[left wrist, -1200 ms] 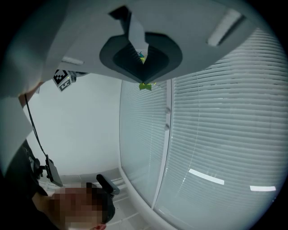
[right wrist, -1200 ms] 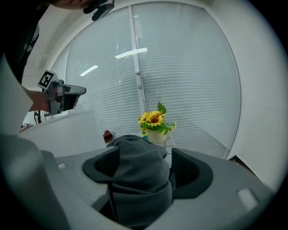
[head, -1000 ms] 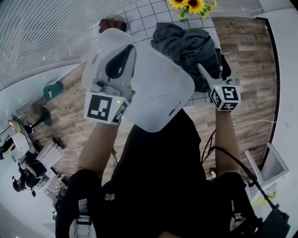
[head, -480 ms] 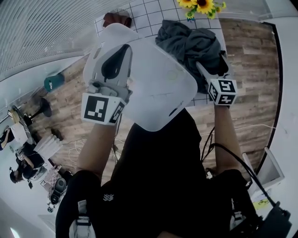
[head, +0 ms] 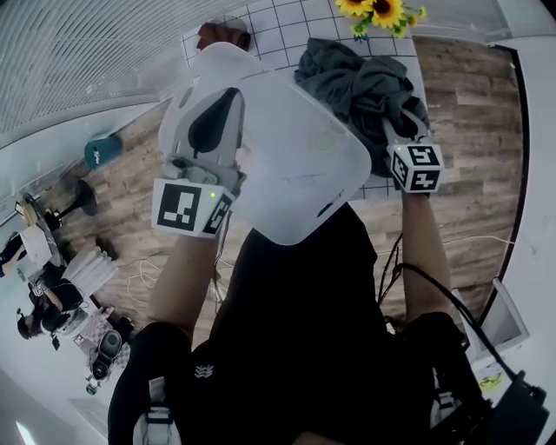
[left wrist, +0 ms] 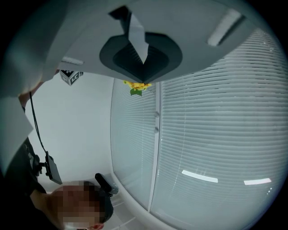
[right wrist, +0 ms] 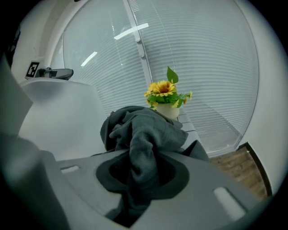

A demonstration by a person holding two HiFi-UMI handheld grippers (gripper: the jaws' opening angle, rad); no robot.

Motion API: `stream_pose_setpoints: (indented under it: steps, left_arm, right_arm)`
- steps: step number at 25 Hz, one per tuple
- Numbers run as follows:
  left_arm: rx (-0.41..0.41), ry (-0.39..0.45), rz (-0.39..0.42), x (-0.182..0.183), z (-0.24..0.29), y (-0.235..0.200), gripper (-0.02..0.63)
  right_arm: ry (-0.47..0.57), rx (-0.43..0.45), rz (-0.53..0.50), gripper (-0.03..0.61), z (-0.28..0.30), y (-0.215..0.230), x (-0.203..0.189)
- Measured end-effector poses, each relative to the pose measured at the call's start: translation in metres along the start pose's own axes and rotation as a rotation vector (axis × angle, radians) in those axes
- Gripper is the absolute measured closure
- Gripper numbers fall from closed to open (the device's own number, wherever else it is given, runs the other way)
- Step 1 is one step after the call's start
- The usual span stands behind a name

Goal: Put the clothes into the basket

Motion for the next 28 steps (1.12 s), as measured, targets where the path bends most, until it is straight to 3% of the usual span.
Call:
stream_pose_setpoints:
  steps: [9,28]
  left_arm:
    - [-0.014,0.045,0.000,0.016,-0.022,-0.009,0.609]
    - [-0.098,0.188,0.019,0.059,-0.066,-0.026,0.609]
  right_arm:
    - [0.146,0.003,-0.021,0.506,-0.039,-0.032,0.029]
    - [0.373,-0.148,-0.113,0.509,-0.148,-0.086,0.114]
Point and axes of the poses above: the fingertips, and each gripper's own axes: z forward along the fingers, y to its right, x out of its top, the point moved 6 cm from there along -z, backward along the fingers, and after that the axes turned 8 degrees about z, right-handed, at the moved point
